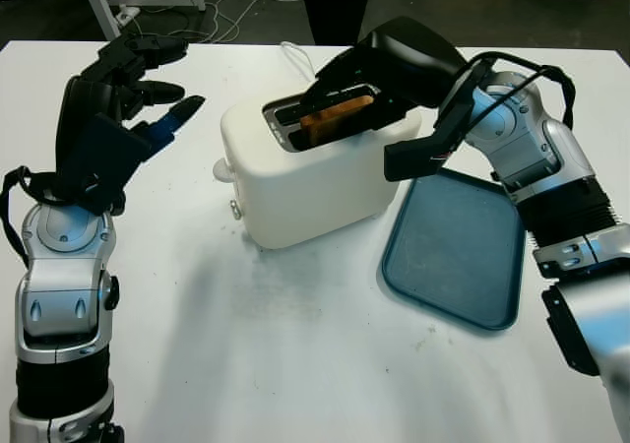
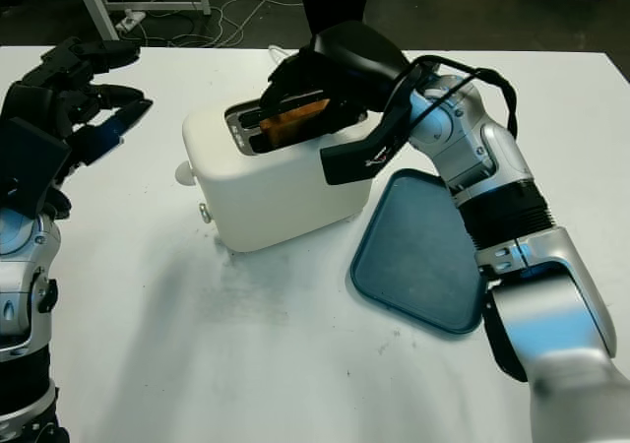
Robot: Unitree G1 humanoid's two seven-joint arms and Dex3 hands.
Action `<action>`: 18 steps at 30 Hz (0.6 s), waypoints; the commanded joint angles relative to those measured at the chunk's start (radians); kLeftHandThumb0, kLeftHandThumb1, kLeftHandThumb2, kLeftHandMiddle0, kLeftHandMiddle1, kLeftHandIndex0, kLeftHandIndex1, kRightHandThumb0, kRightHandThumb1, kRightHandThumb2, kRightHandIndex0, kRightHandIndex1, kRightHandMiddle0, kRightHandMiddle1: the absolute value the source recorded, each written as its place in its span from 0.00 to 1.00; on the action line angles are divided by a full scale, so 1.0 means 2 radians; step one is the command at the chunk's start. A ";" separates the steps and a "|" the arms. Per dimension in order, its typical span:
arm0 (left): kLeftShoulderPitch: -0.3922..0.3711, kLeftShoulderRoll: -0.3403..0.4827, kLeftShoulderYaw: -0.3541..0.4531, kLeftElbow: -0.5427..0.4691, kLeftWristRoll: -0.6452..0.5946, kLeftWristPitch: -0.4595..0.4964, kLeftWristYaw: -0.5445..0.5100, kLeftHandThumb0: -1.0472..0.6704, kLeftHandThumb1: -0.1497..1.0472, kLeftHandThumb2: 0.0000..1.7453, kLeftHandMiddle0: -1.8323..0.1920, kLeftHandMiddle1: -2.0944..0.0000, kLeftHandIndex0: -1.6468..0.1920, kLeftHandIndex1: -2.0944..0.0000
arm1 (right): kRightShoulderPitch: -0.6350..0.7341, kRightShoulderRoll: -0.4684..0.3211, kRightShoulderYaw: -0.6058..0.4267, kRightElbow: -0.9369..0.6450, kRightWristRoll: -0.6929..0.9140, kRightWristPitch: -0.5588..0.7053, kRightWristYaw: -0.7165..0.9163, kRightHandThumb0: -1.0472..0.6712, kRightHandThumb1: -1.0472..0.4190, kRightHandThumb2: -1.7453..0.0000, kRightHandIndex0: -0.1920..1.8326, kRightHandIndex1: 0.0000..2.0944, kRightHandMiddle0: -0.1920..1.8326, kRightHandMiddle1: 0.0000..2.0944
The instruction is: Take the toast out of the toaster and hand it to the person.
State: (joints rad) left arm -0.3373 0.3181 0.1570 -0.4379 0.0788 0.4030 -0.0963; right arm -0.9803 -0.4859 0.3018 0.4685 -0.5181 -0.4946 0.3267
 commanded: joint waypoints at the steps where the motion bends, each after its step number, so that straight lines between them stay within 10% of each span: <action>1: 0.007 0.000 -0.001 -0.006 0.003 0.003 0.002 0.32 0.89 0.05 0.72 0.56 0.66 0.74 | 0.004 -0.002 0.007 -0.003 -0.001 -0.001 0.013 0.44 0.31 1.00 0.53 0.17 0.60 0.02; 8: 0.009 -0.001 0.000 -0.003 0.002 -0.007 0.003 0.33 0.89 0.05 0.71 0.57 0.66 0.74 | 0.006 -0.006 0.005 -0.009 -0.005 0.016 0.025 0.40 0.28 0.99 0.62 0.23 0.66 0.04; 13: 0.010 -0.004 0.000 -0.005 0.001 -0.006 0.004 0.33 0.89 0.05 0.71 0.56 0.66 0.74 | 0.006 -0.014 0.010 -0.034 -0.021 0.057 0.057 0.30 0.20 0.99 0.69 0.45 0.77 0.10; 18: 0.010 -0.007 0.000 -0.004 0.000 -0.005 0.005 0.32 0.89 0.05 0.71 0.56 0.65 0.74 | 0.007 -0.021 0.018 -0.050 -0.042 0.078 0.066 0.26 0.12 1.00 0.65 0.59 0.64 0.40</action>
State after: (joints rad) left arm -0.3310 0.3103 0.1572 -0.4393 0.0784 0.4025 -0.0950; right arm -0.9831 -0.5121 0.3222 0.3711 -0.5804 -0.3527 0.4348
